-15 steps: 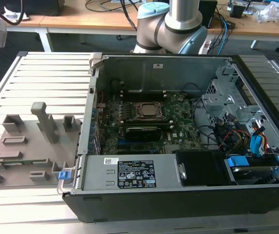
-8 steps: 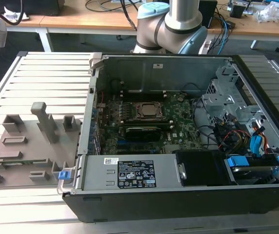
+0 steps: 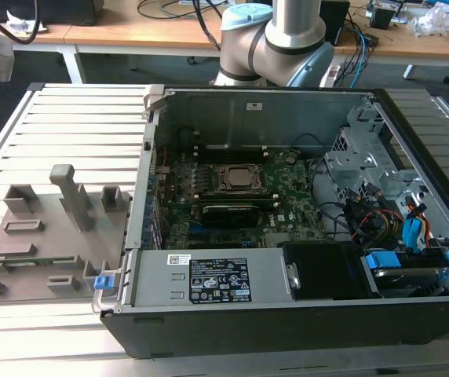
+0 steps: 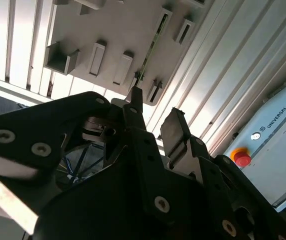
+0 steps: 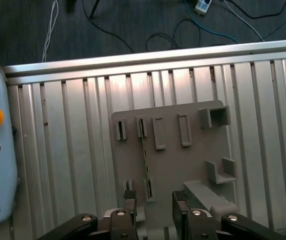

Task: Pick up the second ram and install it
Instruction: 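Pick up the second ram and move it above second insertion slot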

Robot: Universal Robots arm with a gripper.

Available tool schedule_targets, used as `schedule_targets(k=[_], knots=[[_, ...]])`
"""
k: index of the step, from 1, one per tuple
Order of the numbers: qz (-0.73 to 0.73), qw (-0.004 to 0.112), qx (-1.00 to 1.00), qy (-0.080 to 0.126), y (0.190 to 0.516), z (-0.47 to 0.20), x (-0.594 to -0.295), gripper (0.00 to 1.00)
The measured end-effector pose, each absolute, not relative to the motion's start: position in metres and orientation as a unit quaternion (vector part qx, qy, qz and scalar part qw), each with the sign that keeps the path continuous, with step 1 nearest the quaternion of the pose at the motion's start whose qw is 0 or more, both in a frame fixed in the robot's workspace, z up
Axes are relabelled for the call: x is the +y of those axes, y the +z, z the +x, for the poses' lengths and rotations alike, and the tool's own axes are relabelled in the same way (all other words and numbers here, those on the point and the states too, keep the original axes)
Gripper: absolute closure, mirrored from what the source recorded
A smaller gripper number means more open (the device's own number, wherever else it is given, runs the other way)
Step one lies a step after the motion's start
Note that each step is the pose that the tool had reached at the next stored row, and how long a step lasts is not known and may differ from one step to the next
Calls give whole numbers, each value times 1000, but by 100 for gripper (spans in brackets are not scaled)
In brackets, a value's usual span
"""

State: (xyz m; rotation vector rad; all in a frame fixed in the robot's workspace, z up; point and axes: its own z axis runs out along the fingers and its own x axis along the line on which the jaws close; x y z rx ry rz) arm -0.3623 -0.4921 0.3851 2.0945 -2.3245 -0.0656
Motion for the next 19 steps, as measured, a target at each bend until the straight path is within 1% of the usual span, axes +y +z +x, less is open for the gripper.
schedule_targets(k=[19], knots=[[669,6,-743,-21,372,-362,-492,58]])
